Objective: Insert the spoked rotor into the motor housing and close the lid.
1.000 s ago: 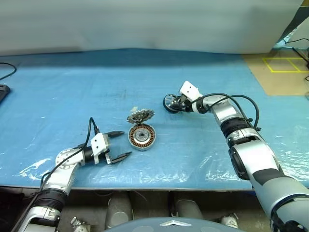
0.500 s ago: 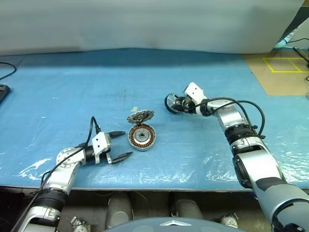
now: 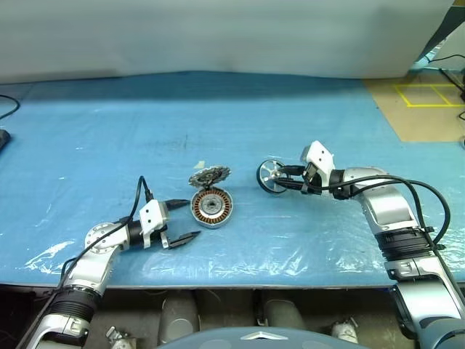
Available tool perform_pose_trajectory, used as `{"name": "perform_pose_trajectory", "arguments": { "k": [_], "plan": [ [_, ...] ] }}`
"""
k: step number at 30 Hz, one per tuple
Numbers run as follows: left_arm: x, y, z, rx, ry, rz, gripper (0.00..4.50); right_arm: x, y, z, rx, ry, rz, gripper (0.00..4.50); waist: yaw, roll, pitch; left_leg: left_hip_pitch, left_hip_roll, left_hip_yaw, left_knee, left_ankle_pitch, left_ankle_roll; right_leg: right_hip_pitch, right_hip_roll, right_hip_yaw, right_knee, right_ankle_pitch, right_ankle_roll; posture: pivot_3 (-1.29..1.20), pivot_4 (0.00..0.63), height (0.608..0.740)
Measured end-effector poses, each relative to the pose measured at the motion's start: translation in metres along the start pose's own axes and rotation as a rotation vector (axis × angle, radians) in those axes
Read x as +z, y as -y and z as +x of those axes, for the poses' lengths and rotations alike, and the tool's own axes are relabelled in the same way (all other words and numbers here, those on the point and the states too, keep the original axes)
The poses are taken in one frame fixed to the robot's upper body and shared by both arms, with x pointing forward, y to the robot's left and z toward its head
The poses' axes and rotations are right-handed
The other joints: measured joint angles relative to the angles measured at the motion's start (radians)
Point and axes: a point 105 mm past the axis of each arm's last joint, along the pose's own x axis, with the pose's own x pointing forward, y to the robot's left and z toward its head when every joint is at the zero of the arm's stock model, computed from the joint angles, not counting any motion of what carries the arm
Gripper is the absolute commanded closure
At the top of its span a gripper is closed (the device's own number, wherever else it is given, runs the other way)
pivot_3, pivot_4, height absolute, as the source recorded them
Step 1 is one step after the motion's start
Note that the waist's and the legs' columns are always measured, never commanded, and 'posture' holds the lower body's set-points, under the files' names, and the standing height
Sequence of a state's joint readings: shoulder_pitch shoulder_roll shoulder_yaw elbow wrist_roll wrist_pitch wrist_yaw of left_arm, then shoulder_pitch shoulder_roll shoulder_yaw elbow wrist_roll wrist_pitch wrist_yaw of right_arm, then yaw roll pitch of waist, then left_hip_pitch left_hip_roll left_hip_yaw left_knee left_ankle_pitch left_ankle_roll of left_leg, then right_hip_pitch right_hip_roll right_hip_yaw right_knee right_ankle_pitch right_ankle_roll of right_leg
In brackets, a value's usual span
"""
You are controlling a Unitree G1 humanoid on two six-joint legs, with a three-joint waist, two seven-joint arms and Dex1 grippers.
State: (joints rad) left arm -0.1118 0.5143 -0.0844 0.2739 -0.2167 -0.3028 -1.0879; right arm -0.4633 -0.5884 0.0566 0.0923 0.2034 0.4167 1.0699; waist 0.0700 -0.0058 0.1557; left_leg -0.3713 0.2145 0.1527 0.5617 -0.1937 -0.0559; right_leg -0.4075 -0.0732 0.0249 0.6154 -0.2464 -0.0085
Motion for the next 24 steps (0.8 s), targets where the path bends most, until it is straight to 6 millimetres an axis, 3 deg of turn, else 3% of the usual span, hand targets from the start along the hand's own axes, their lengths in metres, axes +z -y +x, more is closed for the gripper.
{"name": "perform_pose_trajectory", "arguments": {
  "k": [4, 7, 16, 19, 24],
  "plan": [
    [0.000, 0.002, -0.001, -0.018, 0.000, -0.009, 0.00, 0.021, -0.030, -0.011, 0.125, 0.116, 0.026, 2.90, 0.006, 0.000, 0.000, -0.001, 0.000, 0.000, -0.001, 0.000, 0.000, 0.000, 0.000, -0.001, -0.003, 0.000, 0.000, 0.00, 0.150, 0.740],
    [-0.001, 0.003, -0.004, -0.029, -0.001, -0.016, 0.00, 0.023, -0.052, -0.014, 0.209, 0.122, 0.012, 2.90, 0.006, 0.000, 0.000, -0.001, 0.000, 0.000, -0.002, 0.000, 0.000, 0.000, 0.000, -0.002, -0.004, 0.001, 0.001, 0.00, 0.150, 0.740],
    [-0.004, 0.006, -0.007, -0.046, 0.008, -0.037, 0.00, 0.041, -0.096, 0.015, 0.440, 0.198, 0.033, 2.90, -0.001, 0.000, 0.000, 0.000, 0.000, 0.000, -0.002, 0.000, 0.000, 0.001, 0.000, -0.001, -0.004, 0.000, 0.000, 0.00, 0.150, 0.740],
    [-0.004, 0.006, -0.008, -0.051, 0.014, -0.040, 0.00, 0.047, -0.102, 0.026, 0.481, 0.213, 0.032, 2.90, -0.001, 0.000, 0.000, 0.000, 0.000, 0.000, -0.002, 0.000, 0.000, 0.001, 0.000, -0.001, -0.004, 0.000, 0.000, 0.00, 0.150, 0.740],
    [-0.006, 0.005, -0.009, -0.047, 0.019, -0.028, 0.00, 0.047, -0.094, 0.045, 0.468, 0.206, 0.071, 2.90, -0.002, 0.000, 0.000, 0.000, 0.000, 0.000, -0.001, 0.000, 0.000, 0.001, 0.000, -0.001, -0.003, 0.000, 0.001, 0.00, 0.150, 0.740]
  ]
}}
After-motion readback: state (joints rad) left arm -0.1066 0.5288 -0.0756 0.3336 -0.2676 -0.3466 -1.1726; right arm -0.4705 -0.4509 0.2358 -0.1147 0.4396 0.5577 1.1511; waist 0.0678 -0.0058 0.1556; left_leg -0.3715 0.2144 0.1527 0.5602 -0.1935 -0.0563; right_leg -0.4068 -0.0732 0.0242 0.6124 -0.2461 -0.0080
